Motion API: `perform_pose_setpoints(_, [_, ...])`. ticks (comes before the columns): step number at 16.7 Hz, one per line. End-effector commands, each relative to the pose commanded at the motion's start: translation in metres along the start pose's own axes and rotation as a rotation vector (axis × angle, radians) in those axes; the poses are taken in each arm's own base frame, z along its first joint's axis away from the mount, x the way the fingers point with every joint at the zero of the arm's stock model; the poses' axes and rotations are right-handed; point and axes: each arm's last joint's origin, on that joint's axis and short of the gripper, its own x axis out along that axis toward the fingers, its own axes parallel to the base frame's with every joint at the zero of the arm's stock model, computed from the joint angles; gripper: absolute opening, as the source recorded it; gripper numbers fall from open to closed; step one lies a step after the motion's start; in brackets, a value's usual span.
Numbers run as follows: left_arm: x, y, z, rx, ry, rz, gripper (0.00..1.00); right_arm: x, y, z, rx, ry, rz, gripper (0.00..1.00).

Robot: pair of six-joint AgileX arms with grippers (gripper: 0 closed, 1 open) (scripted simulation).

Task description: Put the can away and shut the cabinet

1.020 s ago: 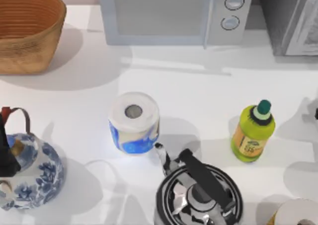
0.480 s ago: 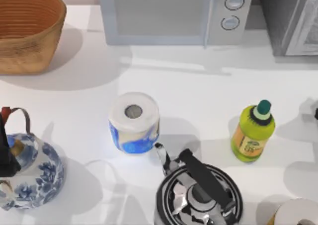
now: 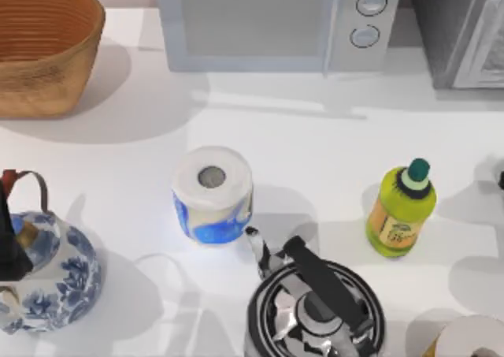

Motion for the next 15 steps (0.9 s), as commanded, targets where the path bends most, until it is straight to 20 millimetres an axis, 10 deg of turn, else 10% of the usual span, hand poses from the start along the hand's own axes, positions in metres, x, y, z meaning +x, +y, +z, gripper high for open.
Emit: perform_pose_setpoints(15, [0.0, 0.0, 0.0, 0.0, 0.0, 0.0, 1.0, -0.026, -0.001, 0.141, 0.001, 0.002, 0.001, 0.0])
